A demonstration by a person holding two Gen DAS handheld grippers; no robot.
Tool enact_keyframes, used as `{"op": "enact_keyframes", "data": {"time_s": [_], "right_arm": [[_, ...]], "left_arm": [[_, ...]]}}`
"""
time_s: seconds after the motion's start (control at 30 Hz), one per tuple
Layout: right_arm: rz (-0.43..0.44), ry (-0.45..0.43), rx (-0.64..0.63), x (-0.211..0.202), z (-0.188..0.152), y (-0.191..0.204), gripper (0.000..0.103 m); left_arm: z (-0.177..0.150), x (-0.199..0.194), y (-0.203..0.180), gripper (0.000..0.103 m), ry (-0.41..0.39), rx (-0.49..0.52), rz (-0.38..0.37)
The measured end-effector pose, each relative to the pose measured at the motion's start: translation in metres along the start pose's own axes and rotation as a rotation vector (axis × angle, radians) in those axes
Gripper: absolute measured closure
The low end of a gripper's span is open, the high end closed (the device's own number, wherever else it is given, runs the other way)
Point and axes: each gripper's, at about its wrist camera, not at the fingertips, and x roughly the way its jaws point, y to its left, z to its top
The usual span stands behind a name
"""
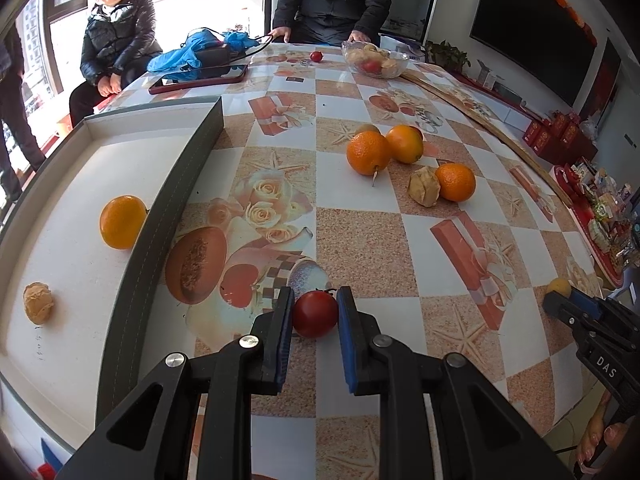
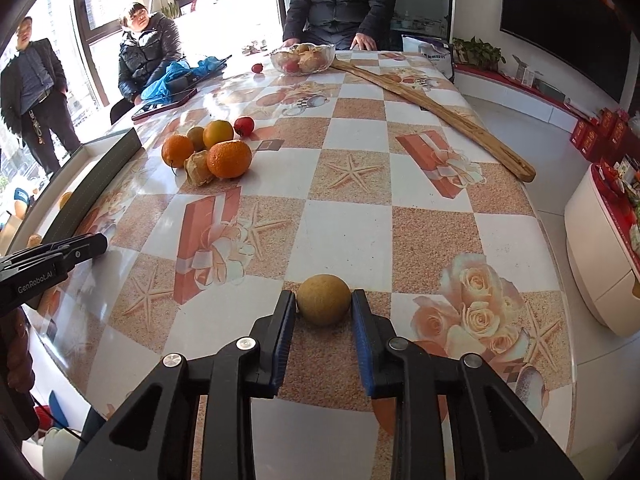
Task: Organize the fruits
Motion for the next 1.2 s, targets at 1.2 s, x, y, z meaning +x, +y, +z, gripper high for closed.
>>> {"op": "enact_keyframes", "data": {"time_s": [1.2], "right_arm": [[0.121, 0.055, -0.049, 0.005, 0.029, 0.045, 0.073]], "left_arm": [[0.006, -0.013, 0.009, 0.08, -0.013, -0.012, -0.024]]}}
